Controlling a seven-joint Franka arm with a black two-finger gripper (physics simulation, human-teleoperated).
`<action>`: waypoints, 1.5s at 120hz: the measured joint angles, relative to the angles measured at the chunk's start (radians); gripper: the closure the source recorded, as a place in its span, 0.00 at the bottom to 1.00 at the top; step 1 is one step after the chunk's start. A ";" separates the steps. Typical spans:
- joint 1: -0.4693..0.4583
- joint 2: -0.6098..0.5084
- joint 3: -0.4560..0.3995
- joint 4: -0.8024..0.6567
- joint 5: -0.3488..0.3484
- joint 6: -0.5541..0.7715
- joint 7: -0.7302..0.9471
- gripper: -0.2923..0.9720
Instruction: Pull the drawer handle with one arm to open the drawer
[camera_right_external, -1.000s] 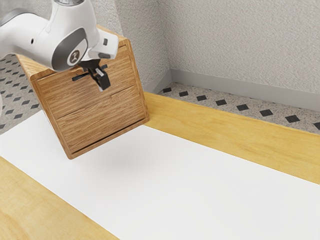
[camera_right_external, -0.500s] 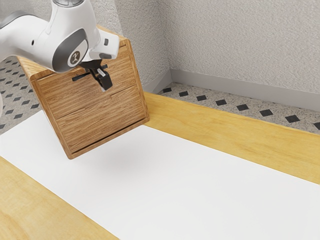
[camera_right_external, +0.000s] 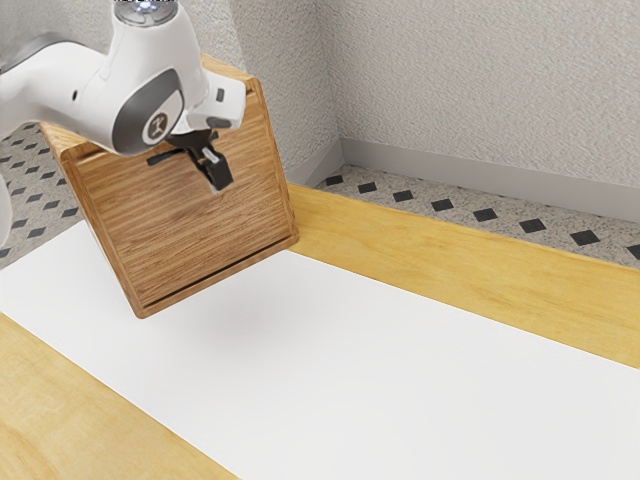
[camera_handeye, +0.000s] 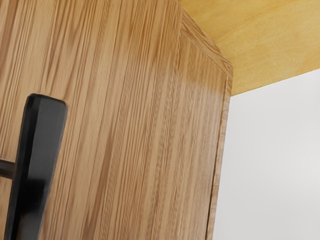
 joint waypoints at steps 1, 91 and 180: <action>-0.001 -0.001 0.000 -0.002 0.000 0.000 -0.001 0.23; -0.095 -0.094 0.012 -0.118 0.007 -0.013 -0.122 0.23; -0.214 -0.200 0.012 -0.233 0.071 -0.020 -0.236 0.23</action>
